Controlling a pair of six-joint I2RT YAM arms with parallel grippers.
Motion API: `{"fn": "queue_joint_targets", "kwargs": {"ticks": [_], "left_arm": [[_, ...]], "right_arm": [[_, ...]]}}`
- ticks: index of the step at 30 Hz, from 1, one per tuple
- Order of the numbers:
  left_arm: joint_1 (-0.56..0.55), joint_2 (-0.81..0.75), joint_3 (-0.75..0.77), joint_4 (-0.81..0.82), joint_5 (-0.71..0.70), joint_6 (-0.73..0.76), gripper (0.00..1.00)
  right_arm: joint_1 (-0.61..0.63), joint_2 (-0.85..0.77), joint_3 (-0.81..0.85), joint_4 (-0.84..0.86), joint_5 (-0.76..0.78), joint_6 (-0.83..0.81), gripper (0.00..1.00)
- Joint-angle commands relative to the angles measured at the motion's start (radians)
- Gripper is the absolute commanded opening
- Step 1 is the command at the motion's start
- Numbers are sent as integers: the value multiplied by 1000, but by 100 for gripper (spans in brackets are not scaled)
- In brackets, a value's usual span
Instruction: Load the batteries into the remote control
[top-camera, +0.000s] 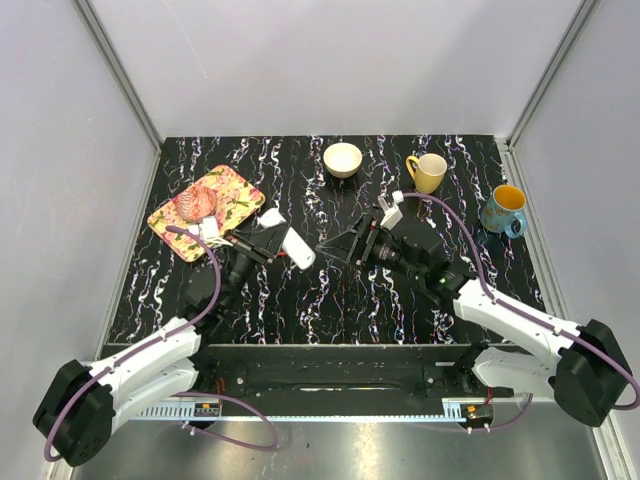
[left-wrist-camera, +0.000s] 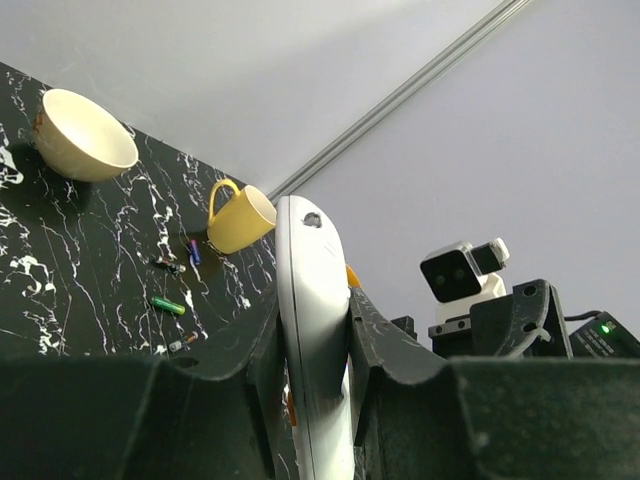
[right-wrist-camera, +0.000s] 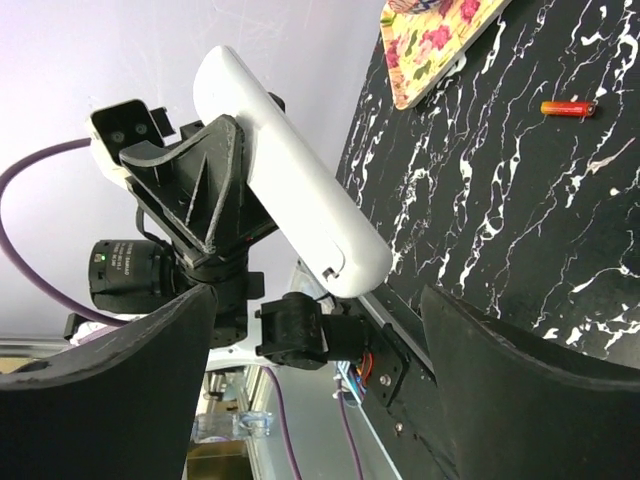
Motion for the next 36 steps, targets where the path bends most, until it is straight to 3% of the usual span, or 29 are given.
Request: {"fn": "queue_joint_targets", "kwargs": {"ticks": [1, 8, 12, 20, 29, 31, 32, 33, 35, 36], "left_arm": [[18, -16, 72, -19, 108, -38, 0], [78, 12, 107, -54, 317, -139, 0], [92, 47, 124, -33, 383, -187, 0], [98, 148, 142, 68, 478, -290, 0], [101, 194, 141, 183, 517, -347, 0], [102, 197, 141, 187, 535, -348, 6], [104, 197, 142, 188, 540, -348, 15], [105, 199, 142, 191, 558, -348, 19], [110, 203, 142, 197, 573, -350, 31], [111, 203, 141, 200, 583, -353, 44]], "right_arm": [[-21, 39, 88, -38, -80, -86, 89], [-26, 94, 102, 17, -222, -131, 88], [-27, 136, 79, 148, -293, -93, 84], [-26, 185, 48, 343, -374, -14, 63], [-36, 212, 22, 443, -433, 44, 38], [-41, 217, 16, 452, -443, 53, 26], [-43, 220, 16, 462, -457, 58, 21], [-44, 223, 19, 463, -466, 62, 8], [-50, 228, 22, 459, -492, 63, 0], [-52, 225, 26, 449, -500, 58, 0]]}}
